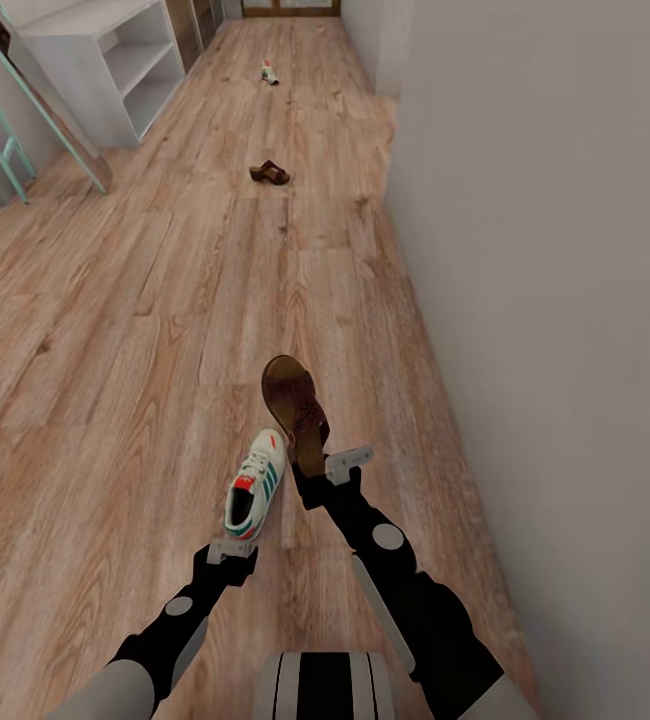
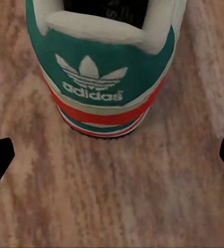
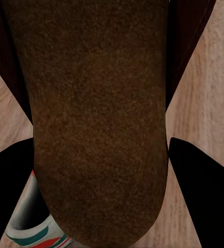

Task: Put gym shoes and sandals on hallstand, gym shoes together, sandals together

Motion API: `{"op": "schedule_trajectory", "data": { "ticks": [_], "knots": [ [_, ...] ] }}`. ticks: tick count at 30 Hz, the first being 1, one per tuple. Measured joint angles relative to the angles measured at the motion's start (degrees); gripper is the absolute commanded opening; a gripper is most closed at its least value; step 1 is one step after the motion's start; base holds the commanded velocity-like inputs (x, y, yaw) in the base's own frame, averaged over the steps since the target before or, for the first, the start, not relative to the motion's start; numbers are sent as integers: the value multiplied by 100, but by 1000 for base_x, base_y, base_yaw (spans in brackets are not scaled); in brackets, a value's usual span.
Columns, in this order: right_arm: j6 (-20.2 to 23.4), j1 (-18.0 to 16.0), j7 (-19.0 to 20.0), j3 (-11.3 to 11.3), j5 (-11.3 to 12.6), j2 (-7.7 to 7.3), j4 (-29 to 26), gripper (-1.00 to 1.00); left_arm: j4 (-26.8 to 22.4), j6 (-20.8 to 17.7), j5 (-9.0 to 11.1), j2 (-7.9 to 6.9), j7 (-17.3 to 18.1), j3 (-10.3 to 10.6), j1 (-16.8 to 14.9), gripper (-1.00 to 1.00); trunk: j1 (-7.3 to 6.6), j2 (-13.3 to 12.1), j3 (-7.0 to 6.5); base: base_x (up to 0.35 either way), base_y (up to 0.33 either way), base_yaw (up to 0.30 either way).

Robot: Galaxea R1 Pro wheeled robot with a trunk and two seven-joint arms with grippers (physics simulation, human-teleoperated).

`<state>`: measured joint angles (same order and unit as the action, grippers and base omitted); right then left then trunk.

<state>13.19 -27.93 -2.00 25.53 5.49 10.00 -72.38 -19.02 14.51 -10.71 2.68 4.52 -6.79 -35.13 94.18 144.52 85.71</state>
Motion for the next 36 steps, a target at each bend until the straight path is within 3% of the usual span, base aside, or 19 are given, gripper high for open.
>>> {"op": "schedule_trajectory", "data": {
  "ticks": [36],
  "knots": [
    [1, 0, 0, 0, 0, 0, -6, -100, 1, 8, 4, 8, 0, 7, 0, 100, 0, 0, 0, 54, 2, 0]
  ]
}}
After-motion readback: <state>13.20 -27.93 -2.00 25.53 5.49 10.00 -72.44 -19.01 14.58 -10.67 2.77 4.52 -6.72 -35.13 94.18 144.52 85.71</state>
